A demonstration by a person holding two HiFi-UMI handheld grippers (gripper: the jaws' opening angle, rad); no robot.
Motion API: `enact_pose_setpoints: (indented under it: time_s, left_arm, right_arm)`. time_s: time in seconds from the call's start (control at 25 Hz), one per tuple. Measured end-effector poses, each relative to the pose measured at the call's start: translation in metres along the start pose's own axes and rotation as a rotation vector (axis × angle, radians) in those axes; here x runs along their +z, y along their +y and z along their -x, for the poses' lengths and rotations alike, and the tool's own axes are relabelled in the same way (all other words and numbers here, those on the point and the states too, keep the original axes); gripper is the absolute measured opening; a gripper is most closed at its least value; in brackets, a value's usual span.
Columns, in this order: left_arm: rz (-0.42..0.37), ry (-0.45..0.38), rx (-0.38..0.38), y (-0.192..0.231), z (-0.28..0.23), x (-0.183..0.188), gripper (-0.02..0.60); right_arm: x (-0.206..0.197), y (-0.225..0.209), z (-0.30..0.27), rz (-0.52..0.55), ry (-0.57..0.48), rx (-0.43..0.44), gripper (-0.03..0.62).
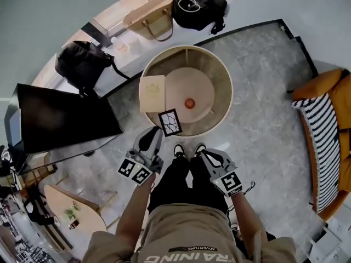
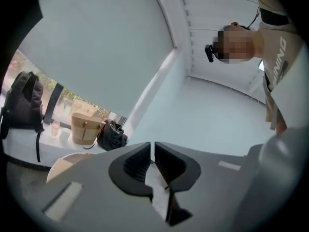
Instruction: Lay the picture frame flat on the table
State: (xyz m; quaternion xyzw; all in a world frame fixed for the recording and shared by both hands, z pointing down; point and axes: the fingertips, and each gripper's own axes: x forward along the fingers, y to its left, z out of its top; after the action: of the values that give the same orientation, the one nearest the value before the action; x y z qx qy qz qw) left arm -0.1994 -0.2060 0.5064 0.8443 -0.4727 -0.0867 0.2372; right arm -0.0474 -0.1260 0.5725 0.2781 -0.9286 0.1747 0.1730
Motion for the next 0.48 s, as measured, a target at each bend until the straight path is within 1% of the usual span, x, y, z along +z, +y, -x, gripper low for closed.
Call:
enact_pose_setpoints:
  time_s: [0.08, 0.12, 0.2, 0.28, 0.36, 0.44, 0.48]
  left_arm:
    - [-0.08, 0.015, -0.067, -0.029, -0.003, 0.021, 0.009]
    - [-0.112, 0.026, -0.096, -0.044, -0.002, 0.03, 0.008]
    - [-0.151, 0.042, -0.131, -0.073, 0.002, 0.047, 0.006]
    - [-0.173, 0.027, -0.138, -0.094, 0.005, 0.07, 0.007]
    - [-0.219, -0.012, -0.137, -0.112, 0.007, 0.098, 0.006]
    - [-0.282, -0.05, -0.133, -0.128, 0.01, 0.122, 0.006]
    - [-0.312, -0.066, -0.131, -0.134, 0.012, 0.132, 0.008]
  right_arm:
    - [0.036, 0.003, 0.011, 0.04, -0.048, 0.001, 0.009]
    - [0.053, 0.006, 0.018, 0.055, -0.068, 0.007, 0.009]
    - [0.085, 0.017, 0.033, 0.093, -0.105, 0.022, 0.009]
    - [0.118, 0.023, 0.047, 0.15, -0.146, 0.022, 0.009]
    - [0.15, 0.022, 0.06, 0.183, -0.195, -0.001, 0.009]
    - [0.176, 0.018, 0.073, 0.176, -0.252, -0.04, 0.009]
    - [0.188, 0.015, 0.079, 0.156, -0.283, -0.059, 0.009]
